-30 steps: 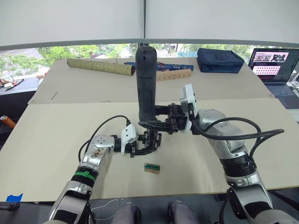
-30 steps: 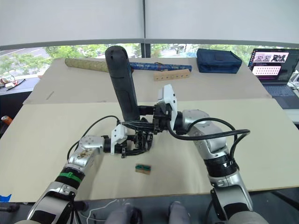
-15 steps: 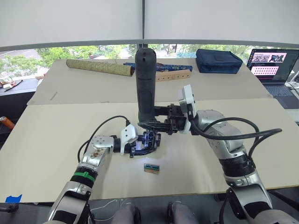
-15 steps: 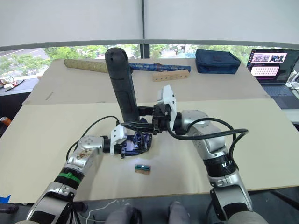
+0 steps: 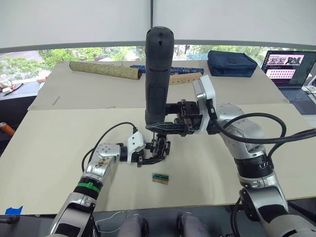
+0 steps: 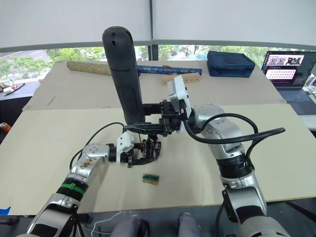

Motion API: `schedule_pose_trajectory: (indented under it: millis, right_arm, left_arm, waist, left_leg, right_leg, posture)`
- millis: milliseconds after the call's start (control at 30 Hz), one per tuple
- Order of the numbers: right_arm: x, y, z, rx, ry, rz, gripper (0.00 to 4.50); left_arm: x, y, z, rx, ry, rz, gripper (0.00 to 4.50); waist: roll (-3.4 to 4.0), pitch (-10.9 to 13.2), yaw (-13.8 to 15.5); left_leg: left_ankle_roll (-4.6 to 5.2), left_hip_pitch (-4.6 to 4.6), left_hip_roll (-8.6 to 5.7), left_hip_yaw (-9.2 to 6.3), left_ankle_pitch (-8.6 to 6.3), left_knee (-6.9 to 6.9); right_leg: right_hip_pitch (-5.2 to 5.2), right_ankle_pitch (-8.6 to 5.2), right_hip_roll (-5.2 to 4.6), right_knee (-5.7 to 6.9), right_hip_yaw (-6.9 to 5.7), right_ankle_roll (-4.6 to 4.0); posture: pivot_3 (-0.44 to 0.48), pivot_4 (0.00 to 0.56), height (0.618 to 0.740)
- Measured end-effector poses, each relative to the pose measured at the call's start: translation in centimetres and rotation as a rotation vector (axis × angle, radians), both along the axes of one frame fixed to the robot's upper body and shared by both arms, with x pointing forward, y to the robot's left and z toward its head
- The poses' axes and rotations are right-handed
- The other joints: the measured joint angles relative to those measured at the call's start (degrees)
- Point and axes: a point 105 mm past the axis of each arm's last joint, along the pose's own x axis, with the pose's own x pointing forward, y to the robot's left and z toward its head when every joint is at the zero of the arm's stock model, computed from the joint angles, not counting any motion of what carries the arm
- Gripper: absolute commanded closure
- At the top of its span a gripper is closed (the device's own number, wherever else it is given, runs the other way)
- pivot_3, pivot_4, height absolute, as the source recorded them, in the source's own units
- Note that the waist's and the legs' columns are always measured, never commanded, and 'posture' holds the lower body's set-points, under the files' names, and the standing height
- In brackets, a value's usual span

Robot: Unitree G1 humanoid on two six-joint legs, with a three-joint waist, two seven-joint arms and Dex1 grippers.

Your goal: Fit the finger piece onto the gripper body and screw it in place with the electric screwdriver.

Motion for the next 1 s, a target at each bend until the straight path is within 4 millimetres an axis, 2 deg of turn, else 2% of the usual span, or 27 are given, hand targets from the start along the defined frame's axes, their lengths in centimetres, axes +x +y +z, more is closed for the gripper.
schedule_pose_trajectory:
  millis: [100,133,333,500,600,800,900,1000]
  right_arm:
    - [-0.1,-0.2,0.2,0.01,0.001,0.016,2.6]
    - [-0.2,-0.3,0.4,0.023,0.002,0.024,2.6]
    - [-2.3,-1.4,2.3,0.076,0.021,0.122,2.6]
    - [-3.5,-3.0,3.2,0.102,-0.02,0.094,2.6]
    - [-2.8,-5.3,2.1,0.088,-0.013,-0.024,2.6]
    - [-2.2,-9.5,0.4,0.03,0.027,-0.219,2.6]
    - [-2.2,-11.4,-0.5,-0.013,0.039,-0.296,2.6]
    - [-2.3,-12.2,-1.5,-0.033,0.053,-0.328,2.6]
  left_arm:
    - [0.1,0.1,-0.2,0.014,0.003,0.013,0.24]
    - [0.1,0.1,-0.2,0.014,0.002,0.017,0.02]
    - [-0.3,1.3,-0.3,0.03,-0.025,0.024,0.02]
    - [-1.1,5.4,-0.4,0.049,-0.011,0.091,0.02]
    - [-2.2,9.3,-0.1,0.041,0.019,0.164,0.02]
    - [-4.8,14.1,0.3,0.09,0.063,0.223,0.02]
    - [-6.0,15.0,0.6,0.114,0.087,0.221,0.02]
    - [-6.5,14.2,1.5,0.082,0.078,0.183,0.02]
  waist:
    - [0.0,0.0,0.0]
    - [0.0,0.0,0.0]
    - [0.0,0.0,-0.5]
    - [0.0,0.0,-0.7]
    - [0.02,0.0,-0.5]
    - [0.01,0.1,0.2]
    - [0.0,0.1,0.4]
    - [-0.01,0.1,0.5]
  left_leg:
    - [0.0,0.0,0.0,-0.01,0.0,0.0]
    - [-0.01,0.01,0.0,-0.01,0.0,0.0]
    - [-0.03,0.04,0.1,-0.02,0.01,-0.05]
    - [-0.11,0.12,0.18,-0.01,-0.01,-0.12]
    - [-0.08,0.09,0.17,0.05,-0.03,-0.11]
    - [-0.03,-0.09,0.08,0.1,-0.07,-0.1]
    - [0.0,-0.12,0.07,0.15,-0.08,-0.1]
    - [0.01,-0.11,0.05,0.17,-0.1,-0.09]
  right_leg:
    - [-0.01,0.0,0.0,0.01,0.0,0.0]
    - [-0.01,0.0,0.0,0.01,0.0,0.0]
    - [-0.06,0.01,0.0,0.03,0.02,-0.03]
    - [-0.11,0.0,0.0,-0.08,0.0,-0.05]
    - [-0.13,-0.01,-0.09,-0.13,0.0,-0.05]
    - [-0.3,-0.01,-0.2,-0.2,-0.01,-0.05]
    - [-0.35,-0.01,-0.24,-0.2,-0.01,-0.05]
    - [-0.35,0.0,-0.26,-0.17,-0.01,-0.06]
  posture:
    - [0.0,0.15,0.74]
    - [0.0,0.15,0.74]
    - [0.0,0.15,0.74]
    - [0.0,0.15,0.74]
    - [0.0,0.15,0.74]
    - [0.0,0.15,0.74]
    - [0.0,0.15,0.74]
    - [0.0,0.15,0.74]
